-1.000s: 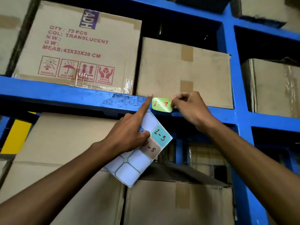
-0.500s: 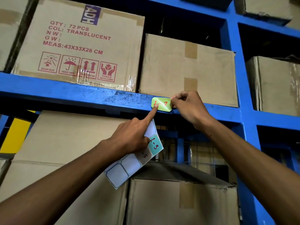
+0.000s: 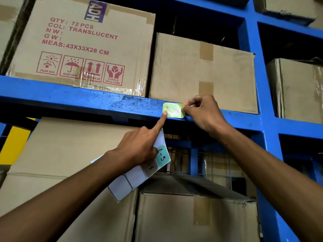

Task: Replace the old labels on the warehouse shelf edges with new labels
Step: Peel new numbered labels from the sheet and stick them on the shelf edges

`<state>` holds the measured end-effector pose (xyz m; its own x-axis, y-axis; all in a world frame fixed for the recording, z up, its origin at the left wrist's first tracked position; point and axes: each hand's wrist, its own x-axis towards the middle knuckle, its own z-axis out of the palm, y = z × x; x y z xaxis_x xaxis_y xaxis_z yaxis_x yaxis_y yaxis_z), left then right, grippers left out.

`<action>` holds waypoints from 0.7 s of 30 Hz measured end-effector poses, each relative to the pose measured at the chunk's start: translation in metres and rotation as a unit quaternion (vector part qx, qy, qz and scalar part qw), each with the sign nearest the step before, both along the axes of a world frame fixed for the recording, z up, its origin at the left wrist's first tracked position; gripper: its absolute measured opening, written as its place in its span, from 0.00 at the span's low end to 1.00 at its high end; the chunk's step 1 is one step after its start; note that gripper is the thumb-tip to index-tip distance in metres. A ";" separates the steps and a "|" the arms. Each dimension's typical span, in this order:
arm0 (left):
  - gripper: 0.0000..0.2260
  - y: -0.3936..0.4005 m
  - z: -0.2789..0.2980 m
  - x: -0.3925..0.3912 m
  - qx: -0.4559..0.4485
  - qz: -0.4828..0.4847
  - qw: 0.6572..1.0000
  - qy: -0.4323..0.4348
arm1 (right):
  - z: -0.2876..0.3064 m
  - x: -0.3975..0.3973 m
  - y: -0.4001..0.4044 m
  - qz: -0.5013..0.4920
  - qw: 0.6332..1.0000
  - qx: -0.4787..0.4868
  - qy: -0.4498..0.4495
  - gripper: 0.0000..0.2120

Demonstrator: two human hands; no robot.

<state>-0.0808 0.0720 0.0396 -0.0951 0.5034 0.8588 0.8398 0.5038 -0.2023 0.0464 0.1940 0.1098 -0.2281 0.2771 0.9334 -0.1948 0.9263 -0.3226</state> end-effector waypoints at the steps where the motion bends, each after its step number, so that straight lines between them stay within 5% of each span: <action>1: 0.47 0.001 -0.001 0.000 0.004 -0.001 1.000 0.003 | 0.000 0.000 0.000 -0.005 1.000 0.008 -0.002 0.03; 16: 0.46 0.001 0.000 0.002 -0.002 -0.016 1.000 -0.001 | -0.001 -0.002 0.000 -0.121 0.989 0.084 0.022 0.06; 21: 0.45 -0.002 0.006 0.008 -0.008 -0.001 1.000 -0.013 | 0.001 -0.002 -0.004 -0.213 0.970 0.112 0.034 0.21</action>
<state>-0.0731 0.0701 0.0460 -0.1157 0.5179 0.8476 0.8460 0.4986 -0.1892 0.0439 0.1902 0.1109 -0.0736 0.1220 0.9898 0.2081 0.9725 -0.1044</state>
